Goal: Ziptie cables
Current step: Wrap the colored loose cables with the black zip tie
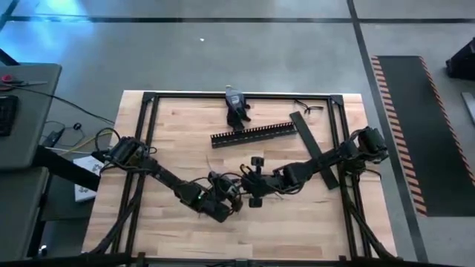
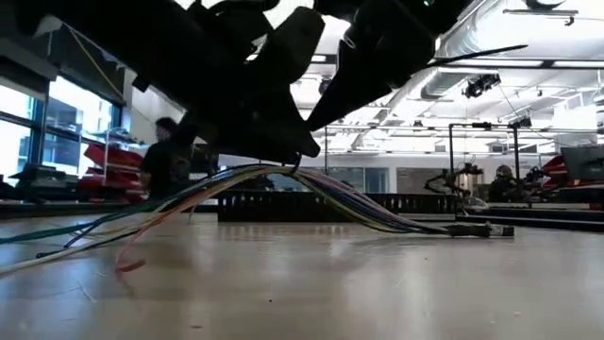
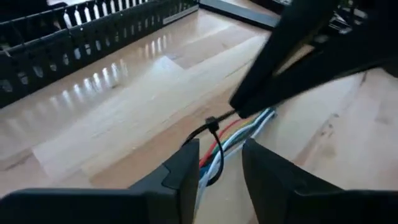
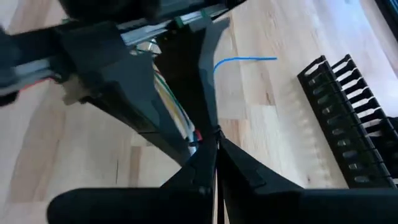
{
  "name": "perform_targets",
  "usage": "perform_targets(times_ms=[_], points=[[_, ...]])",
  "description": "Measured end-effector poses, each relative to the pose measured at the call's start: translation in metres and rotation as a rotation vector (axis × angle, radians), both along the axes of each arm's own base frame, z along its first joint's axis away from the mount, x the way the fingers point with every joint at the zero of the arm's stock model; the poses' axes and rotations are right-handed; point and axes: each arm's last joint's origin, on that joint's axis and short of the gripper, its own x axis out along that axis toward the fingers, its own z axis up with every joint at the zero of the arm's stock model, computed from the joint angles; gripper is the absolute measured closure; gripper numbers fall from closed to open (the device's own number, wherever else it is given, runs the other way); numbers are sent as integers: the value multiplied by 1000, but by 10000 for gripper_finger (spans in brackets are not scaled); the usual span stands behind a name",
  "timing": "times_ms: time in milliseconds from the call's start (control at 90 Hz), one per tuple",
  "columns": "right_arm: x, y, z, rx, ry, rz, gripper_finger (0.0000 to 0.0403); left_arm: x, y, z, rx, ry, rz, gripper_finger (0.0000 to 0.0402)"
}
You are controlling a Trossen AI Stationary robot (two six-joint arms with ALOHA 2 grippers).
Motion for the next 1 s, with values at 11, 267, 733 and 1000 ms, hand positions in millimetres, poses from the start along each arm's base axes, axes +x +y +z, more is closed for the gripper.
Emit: perform_targets(times_ms=[11, 267, 733, 1000], points=[[0, 0, 0, 0, 1, 0, 403, 0, 0, 0, 3, -1, 2, 311], [-3, 6, -1, -2, 15, 15, 403, -3, -5, 1, 41, 1, -3, 373], [-18, 34, -4, 70, 50, 31, 403, -9, -4, -3, 60, 14, 40, 401], [-42, 67, -9, 83, 115, 50, 403, -18, -7, -7, 64, 25, 71, 401]])
